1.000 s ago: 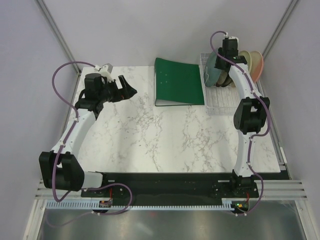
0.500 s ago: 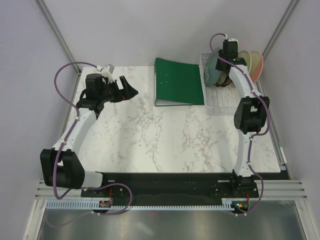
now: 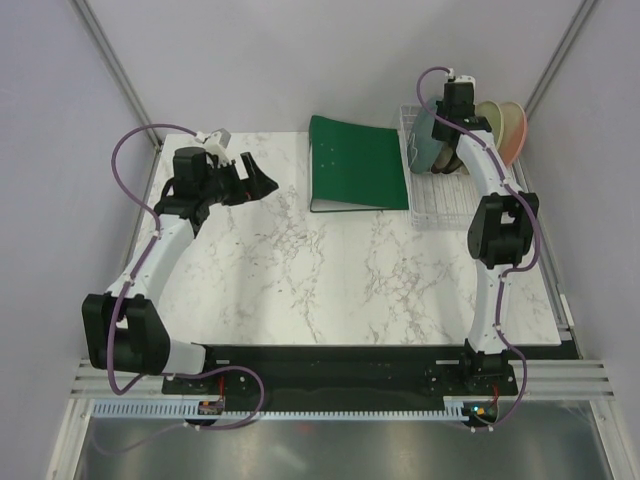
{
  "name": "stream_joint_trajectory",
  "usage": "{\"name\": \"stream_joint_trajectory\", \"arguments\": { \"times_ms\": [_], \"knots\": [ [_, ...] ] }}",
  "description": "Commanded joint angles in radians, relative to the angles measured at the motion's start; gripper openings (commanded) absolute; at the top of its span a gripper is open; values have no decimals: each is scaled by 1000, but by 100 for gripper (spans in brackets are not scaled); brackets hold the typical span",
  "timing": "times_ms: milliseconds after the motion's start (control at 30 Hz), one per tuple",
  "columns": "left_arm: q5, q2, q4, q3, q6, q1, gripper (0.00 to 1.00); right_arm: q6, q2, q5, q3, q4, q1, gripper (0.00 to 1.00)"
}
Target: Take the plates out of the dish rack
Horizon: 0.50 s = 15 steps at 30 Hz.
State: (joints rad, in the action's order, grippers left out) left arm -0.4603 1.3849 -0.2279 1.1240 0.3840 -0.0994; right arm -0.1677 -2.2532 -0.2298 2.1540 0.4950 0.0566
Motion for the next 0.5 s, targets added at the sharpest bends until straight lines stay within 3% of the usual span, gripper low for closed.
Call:
{"name": "stream_joint_trajectory", "arguments": {
  "times_ms": [0, 467],
  "knots": [
    [-29, 6, 42, -7, 18, 6, 100, -49, 128, -25, -9, -88, 12, 0],
    [-14, 28, 50, -15, 24, 4, 100, 152, 236, -351, 26, -114, 118, 0]
  ]
}}
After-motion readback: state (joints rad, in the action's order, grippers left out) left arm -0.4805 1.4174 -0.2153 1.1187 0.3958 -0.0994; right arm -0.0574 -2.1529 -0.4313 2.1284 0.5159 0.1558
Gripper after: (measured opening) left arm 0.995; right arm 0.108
